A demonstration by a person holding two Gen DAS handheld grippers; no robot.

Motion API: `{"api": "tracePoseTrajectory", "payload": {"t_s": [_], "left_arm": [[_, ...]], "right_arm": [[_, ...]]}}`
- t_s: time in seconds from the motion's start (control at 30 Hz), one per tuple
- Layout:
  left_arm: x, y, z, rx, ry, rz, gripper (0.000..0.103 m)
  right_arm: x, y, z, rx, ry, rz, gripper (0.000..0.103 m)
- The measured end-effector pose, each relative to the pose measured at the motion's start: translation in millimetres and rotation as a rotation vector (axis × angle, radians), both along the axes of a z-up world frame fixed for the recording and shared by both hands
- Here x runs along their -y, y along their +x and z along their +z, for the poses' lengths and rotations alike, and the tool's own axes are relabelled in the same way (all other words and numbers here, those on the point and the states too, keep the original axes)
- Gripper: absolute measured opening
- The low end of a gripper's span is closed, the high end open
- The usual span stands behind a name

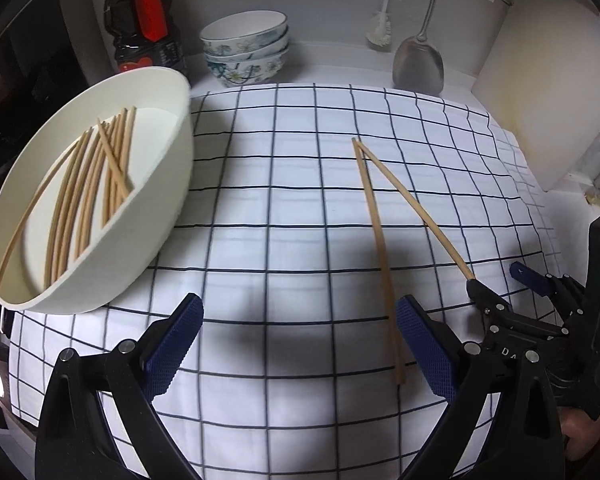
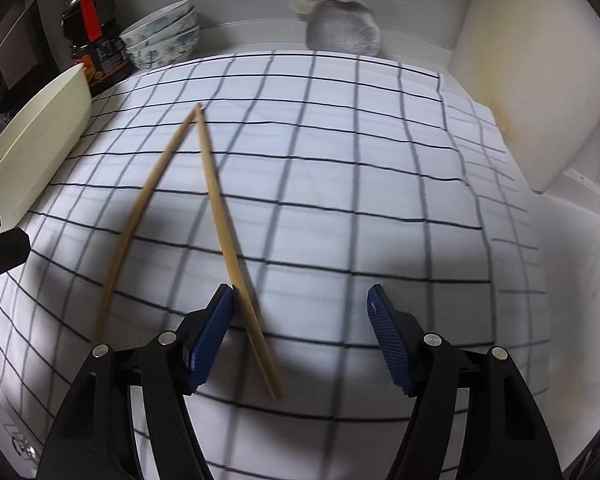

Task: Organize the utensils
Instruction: 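Lower both tools to the two chopsticks and push them apart, then close the right tool on one chopstick while the left tool grasps the other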

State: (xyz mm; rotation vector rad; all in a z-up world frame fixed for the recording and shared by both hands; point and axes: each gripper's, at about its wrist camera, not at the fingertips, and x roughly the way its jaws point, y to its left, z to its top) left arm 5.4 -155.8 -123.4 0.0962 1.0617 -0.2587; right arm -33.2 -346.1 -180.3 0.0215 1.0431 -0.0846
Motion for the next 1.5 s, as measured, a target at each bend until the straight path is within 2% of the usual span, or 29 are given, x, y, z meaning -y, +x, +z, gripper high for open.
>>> {"api": "tracePoseTrajectory", "payload": {"t_s": [0.3,0.57,0.77,0.87,0.93,0.97,1.07,1.13,1.17,1.4,1.5], "left_arm": [[32,13,-23,-0.030,0.015,0.005,0.095],[49,24,-47,-0.049,0.044,0.039,0.095],[56,26,-55,-0.024,0.069,0.039,0.094],[59,25,-53,-0.006,0.050,0.033,0.083],[63,22,-50,0.009,0.047,0.016,0.068],[65,21,-49,0.015,0.045,0.005,0.064],[71,16,-46,0.023,0.036,-0.013,0.043],[73,16,-45,0.023,0.033,-0.019,0.012],[73,16,-44,0.017,0.029,-0.023,0.008],[67,13,-41,-0.015,0.040,-0.055,0.007],[58,8,-31,-0.015,0.019,-0.073,0.007]], "right_arm": [[51,16,3,-0.004,-0.027,0.011,0.066],[45,33,3,0.028,-0.053,0.235,0.066],[41,42,2,0.037,-0.027,0.333,0.064],[38,41,3,0.037,-0.001,0.387,0.051],[33,40,3,0.039,-0.007,0.427,0.035],[30,40,3,0.038,-0.009,0.442,0.031],[18,37,4,0.036,-0.025,0.484,0.011],[11,36,3,0.042,-0.051,0.490,0.007],[9,35,3,0.044,-0.056,0.482,0.007],[9,33,6,0.035,-0.014,0.366,0.006],[7,26,14,0.045,0.029,0.316,0.006]]}}
